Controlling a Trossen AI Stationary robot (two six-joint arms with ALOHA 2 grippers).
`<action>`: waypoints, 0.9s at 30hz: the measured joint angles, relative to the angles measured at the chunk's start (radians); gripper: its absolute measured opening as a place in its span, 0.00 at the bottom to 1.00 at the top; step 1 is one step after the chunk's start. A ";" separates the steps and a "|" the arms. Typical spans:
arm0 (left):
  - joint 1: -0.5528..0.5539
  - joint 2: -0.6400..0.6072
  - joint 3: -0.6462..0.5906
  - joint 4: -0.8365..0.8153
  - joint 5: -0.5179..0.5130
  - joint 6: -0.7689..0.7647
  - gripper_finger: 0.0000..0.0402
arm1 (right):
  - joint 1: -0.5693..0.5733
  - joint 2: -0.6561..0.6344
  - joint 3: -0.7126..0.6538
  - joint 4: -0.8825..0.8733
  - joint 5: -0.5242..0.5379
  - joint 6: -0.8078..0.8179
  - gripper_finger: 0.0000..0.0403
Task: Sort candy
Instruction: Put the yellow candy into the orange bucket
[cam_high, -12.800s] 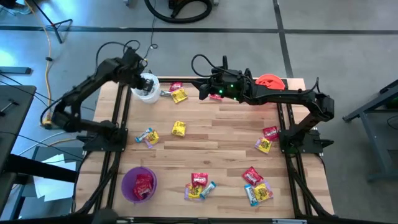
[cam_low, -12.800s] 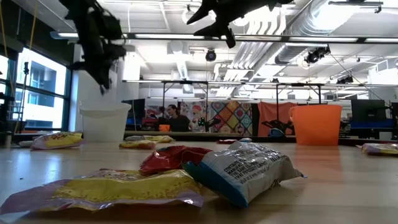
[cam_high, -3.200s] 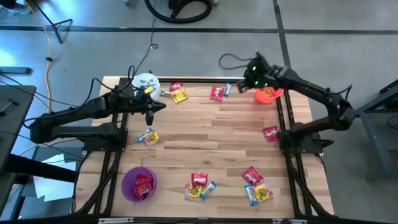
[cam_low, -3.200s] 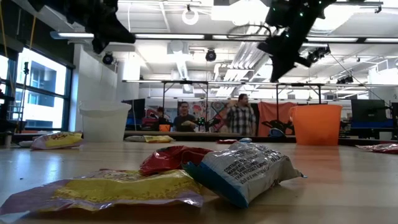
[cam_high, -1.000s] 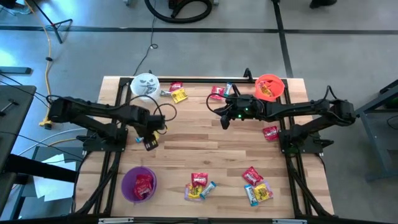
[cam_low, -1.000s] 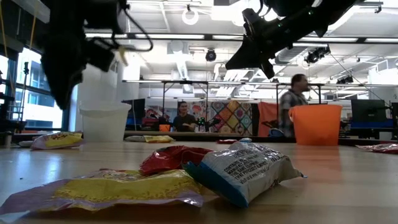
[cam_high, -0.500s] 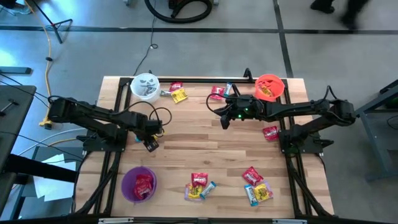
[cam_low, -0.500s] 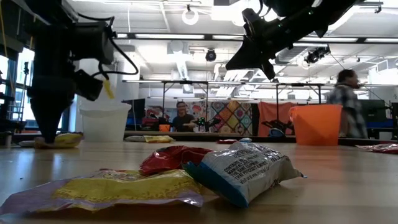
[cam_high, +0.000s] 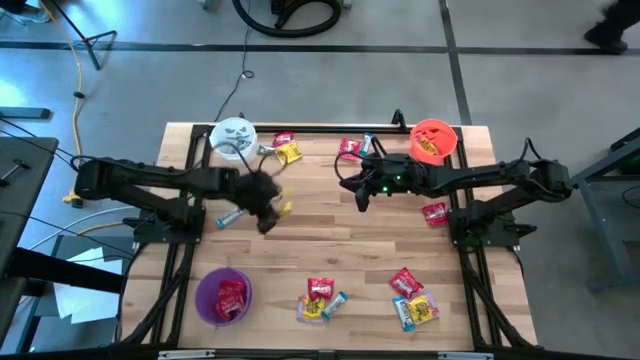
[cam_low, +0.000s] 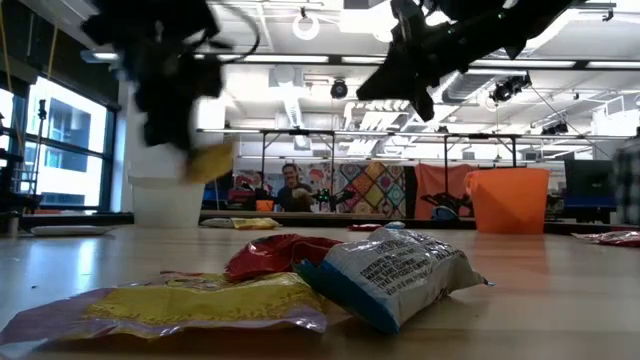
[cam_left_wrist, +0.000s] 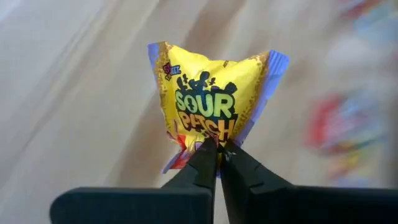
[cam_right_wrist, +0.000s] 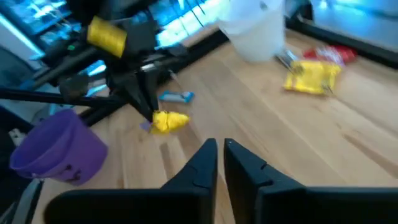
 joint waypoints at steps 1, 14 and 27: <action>0.027 0.000 0.011 0.064 0.074 -0.003 0.00 | 0.006 0.000 0.000 0.023 0.000 -0.012 0.08; 0.242 0.177 0.024 0.676 0.659 -0.255 0.00 | 0.025 0.000 0.000 0.181 -0.117 -0.015 0.41; 0.214 0.332 0.157 0.769 0.681 -0.306 0.00 | 0.025 0.010 0.000 0.181 -0.130 -0.013 0.42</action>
